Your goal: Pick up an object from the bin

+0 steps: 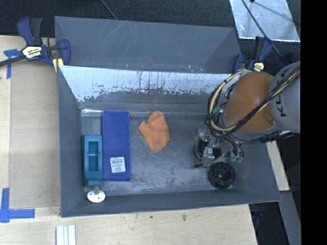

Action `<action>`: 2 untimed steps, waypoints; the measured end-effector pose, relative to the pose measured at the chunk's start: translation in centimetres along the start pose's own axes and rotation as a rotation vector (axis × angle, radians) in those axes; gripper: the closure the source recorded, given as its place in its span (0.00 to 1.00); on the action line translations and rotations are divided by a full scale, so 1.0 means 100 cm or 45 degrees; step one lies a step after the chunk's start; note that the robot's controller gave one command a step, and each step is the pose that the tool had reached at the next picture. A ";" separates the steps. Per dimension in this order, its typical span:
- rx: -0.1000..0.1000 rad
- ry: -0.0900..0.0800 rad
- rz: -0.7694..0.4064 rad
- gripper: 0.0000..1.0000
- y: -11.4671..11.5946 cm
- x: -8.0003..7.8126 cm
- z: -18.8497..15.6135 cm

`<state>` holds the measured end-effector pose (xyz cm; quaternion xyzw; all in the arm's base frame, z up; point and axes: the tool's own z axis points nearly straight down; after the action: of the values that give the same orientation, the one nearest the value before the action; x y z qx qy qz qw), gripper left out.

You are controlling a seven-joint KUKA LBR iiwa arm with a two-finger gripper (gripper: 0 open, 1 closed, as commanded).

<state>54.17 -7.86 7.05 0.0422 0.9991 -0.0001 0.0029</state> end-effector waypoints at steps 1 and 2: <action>0.000 0.000 0.000 1.00 0.000 0.000 0.000; 0.000 0.000 0.000 1.00 0.000 0.000 0.000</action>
Offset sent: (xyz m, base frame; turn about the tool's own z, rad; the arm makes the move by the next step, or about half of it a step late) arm 0.0000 0.0000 0.0000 0.0000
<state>54.16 -7.86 7.04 0.0421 0.9991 -0.0002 0.0028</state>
